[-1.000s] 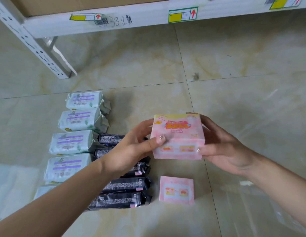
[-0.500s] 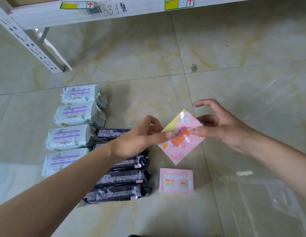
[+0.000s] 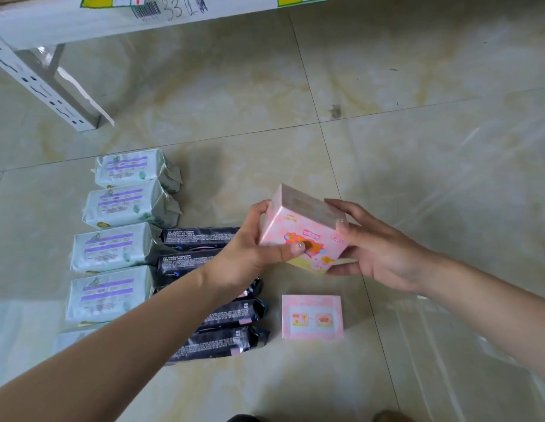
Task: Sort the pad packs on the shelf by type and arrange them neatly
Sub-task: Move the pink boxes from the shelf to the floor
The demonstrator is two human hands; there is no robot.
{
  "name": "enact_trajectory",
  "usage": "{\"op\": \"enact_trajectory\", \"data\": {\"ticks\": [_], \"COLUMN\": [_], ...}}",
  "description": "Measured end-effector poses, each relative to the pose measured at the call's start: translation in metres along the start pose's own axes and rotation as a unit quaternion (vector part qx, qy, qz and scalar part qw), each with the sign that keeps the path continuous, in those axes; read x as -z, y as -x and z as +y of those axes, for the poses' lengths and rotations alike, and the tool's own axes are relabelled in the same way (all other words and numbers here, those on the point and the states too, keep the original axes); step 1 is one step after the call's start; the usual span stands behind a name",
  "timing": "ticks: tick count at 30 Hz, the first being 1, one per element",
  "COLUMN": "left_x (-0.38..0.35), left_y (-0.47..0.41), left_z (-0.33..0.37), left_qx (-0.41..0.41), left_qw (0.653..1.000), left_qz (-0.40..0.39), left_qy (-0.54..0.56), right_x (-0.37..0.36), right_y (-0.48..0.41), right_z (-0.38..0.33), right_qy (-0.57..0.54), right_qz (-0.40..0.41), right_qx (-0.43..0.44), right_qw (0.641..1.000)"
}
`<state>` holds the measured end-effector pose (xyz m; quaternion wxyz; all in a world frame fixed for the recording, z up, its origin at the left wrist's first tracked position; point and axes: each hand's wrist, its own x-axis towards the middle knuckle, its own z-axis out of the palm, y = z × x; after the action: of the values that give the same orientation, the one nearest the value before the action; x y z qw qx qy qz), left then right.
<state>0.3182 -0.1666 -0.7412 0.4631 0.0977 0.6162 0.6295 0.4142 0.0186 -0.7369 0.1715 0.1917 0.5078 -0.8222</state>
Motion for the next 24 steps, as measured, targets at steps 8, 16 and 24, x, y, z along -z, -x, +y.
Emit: {"op": "enact_trajectory", "data": {"ticks": [8,16,24], "left_x": [-0.013,-0.018,-0.017], "left_y": [-0.009,0.001,0.006], "left_z": [0.001,-0.033,-0.055], "left_qx": [0.021,-0.062,-0.055], "left_qw": [0.942,0.658,0.539], "left_qz": [0.033,-0.133,-0.179], "left_qy": [-0.332,-0.739,-0.821], "right_x": [0.018,0.037,0.038], "right_y": [-0.008,-0.017,-0.024], "right_z": [0.037,0.065,0.068], "right_qy": [0.158,0.240,0.333], "right_qz": [0.122,0.114,0.090], "right_qx": [0.017,-0.043,-0.060], "right_qw": [0.980,0.963,0.937]}}
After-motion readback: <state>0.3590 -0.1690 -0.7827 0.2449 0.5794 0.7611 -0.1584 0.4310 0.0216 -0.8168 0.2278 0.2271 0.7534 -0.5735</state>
